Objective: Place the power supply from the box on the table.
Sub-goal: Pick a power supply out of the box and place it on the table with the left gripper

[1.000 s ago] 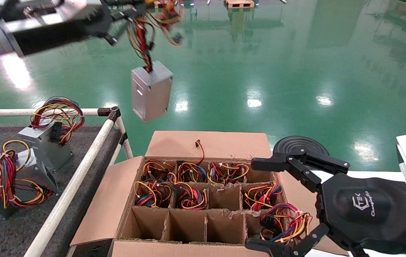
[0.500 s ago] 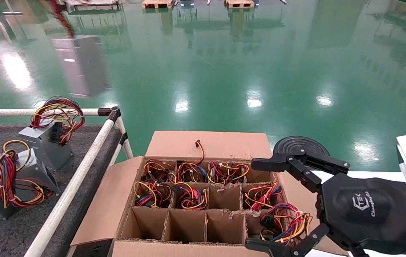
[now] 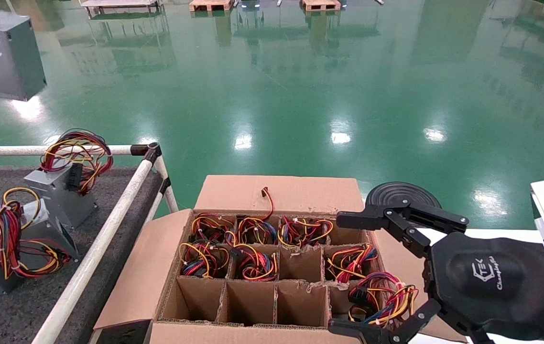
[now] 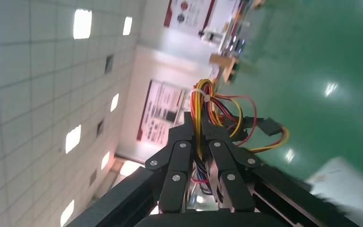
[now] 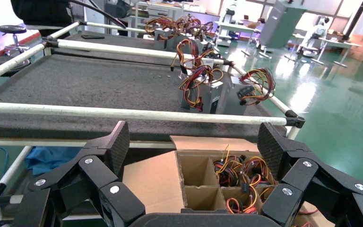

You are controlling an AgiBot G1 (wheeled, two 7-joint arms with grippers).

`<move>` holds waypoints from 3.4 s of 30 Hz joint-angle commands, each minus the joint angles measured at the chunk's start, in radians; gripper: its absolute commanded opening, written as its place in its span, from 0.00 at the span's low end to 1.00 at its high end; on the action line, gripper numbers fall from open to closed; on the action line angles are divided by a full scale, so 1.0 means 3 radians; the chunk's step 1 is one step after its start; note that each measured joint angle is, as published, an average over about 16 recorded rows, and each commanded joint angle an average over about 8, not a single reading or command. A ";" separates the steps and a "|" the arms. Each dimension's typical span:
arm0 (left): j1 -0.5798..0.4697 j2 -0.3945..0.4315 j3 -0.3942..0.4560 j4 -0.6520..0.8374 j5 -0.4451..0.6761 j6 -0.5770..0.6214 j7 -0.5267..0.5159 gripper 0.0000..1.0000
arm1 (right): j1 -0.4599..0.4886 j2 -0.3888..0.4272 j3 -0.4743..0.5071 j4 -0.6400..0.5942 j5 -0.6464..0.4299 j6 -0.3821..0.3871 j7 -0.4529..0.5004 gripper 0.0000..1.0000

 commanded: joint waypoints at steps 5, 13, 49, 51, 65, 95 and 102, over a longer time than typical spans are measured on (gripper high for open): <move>-0.0099 -0.0110 0.0015 0.0095 0.0096 -0.0100 0.0005 0.00 | 0.0000 0.0000 0.0000 0.0000 0.0000 0.0000 0.0000 1.00; -0.0239 -0.0230 0.0072 0.0188 0.0225 -0.0087 -0.0033 0.00 | 0.0000 0.0000 0.0000 0.0000 0.0000 0.0000 0.0000 1.00; -0.0786 -0.0696 0.0498 0.0393 0.0705 0.0591 -0.0429 0.00 | 0.0000 0.0000 0.0000 0.0000 0.0000 0.0000 0.0000 1.00; -0.0795 -0.0723 0.0512 0.0399 0.0711 0.0625 -0.0441 0.00 | 0.0000 0.0000 0.0000 0.0000 0.0000 0.0000 0.0000 1.00; -0.0720 -0.0967 0.0564 0.0503 0.0724 0.0794 -0.0515 0.00 | 0.0000 0.0000 0.0000 0.0000 0.0000 0.0000 0.0000 1.00; -0.0057 -0.1264 0.0419 0.0706 0.0566 0.1073 -0.0591 0.00 | 0.0000 0.0000 0.0000 0.0000 0.0000 0.0000 0.0000 1.00; 0.0076 -0.1300 0.0353 0.0694 0.0505 0.1144 -0.0567 0.00 | 0.0000 0.0000 0.0000 0.0000 0.0000 0.0000 0.0000 1.00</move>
